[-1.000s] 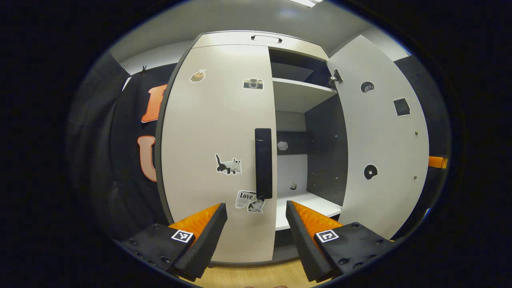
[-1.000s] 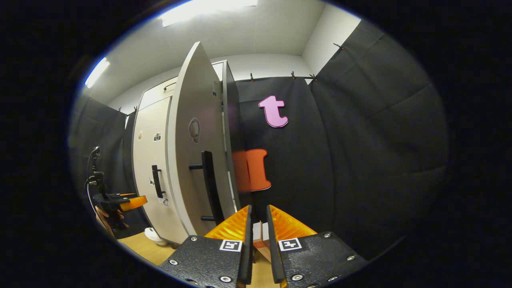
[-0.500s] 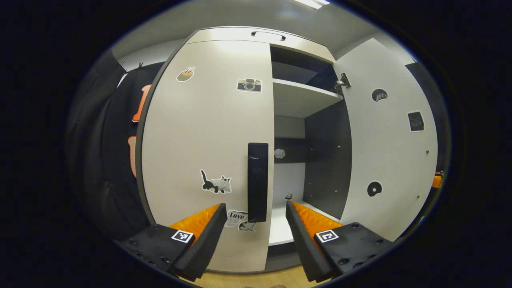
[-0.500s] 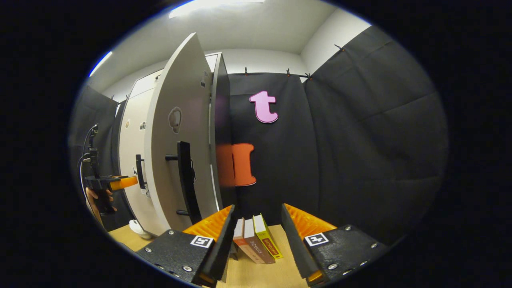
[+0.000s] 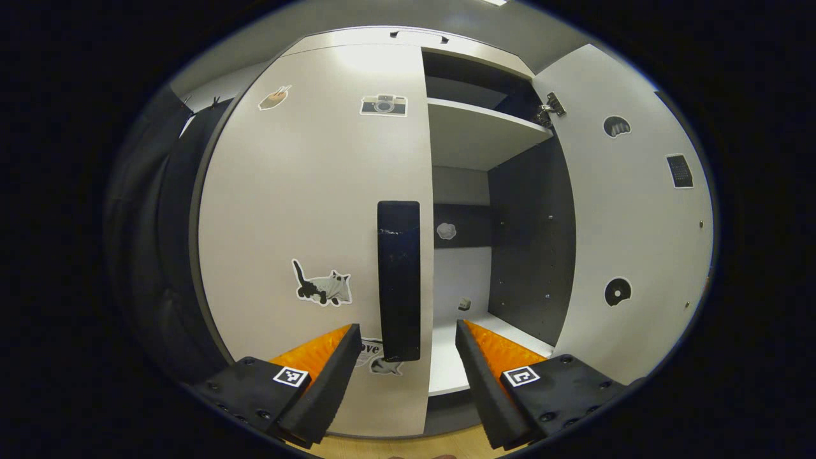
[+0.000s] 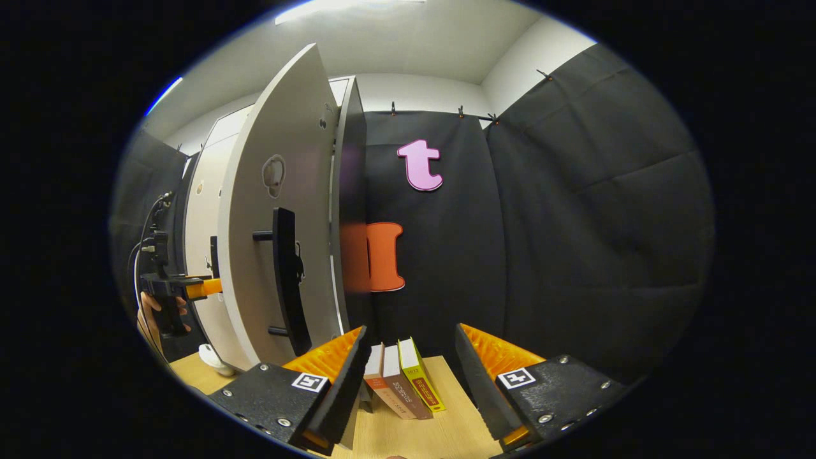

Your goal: Open the right door of the double-door shoe cabinet with the right hand, and open the left door with the left hand.

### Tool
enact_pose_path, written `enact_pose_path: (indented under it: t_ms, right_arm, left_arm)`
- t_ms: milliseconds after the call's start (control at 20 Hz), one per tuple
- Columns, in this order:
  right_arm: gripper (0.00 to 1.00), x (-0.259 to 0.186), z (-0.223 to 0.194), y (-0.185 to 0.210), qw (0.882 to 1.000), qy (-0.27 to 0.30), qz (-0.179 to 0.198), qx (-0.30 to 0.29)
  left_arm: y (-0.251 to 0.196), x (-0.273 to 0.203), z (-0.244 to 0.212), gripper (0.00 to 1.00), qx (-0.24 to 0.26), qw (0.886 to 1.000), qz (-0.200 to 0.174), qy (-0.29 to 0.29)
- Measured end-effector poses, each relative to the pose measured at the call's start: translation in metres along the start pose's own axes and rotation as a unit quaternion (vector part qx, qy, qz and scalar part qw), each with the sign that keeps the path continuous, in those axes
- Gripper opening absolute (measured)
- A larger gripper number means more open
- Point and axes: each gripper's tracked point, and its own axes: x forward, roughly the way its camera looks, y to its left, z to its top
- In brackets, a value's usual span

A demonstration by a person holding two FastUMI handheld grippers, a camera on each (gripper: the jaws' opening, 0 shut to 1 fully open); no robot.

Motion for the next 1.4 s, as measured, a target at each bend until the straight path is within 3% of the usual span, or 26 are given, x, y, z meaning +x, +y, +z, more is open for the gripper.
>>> enact_pose_path:
  t_ms: [350, 500, 1050, 1150, 1300, 1350, 1400]
  right_arm:
    - [0.82, 0.007, -0.012, 0.001, 1.0, 0.01, 0.008, 0.003]
    - [0.82, 0.01, -0.021, -0.001, 1.0, 0.022, 0.01, 0.011]
    - [0.82, -0.004, -0.02, -0.015, 1.0, 0.027, 0.001, 0.009]
    - [0.82, -0.009, -0.017, -0.021, 1.0, 0.023, -0.003, 0.001]
    - [0.82, -0.017, -0.014, -0.027, 1.0, 0.021, -0.007, 0.001]
    - [0.82, -0.02, -0.015, -0.027, 1.0, 0.022, -0.006, 0.005]
    - [0.82, -0.021, -0.017, -0.029, 1.0, 0.022, -0.005, 0.008]
  left_arm:
    - [0.012, 0.015, -0.004, 0.95, 0.024, 0.999, 0.031, 0.004]
    - [0.029, 0.024, 0.002, 0.95, 0.025, 0.997, 0.066, -0.006]
    - [0.031, 0.017, 0.033, 0.91, 0.03, 0.993, 0.106, -0.031]
    - [0.027, 0.021, 0.032, 0.87, 0.014, 0.995, 0.093, -0.032]
    - [0.022, 0.024, 0.031, 0.67, -0.013, 0.996, 0.079, -0.026]
    - [0.019, 0.024, 0.031, 0.68, -0.014, 0.997, 0.075, -0.023]
    - [0.015, 0.025, 0.03, 0.61, -0.014, 0.997, 0.071, -0.022]
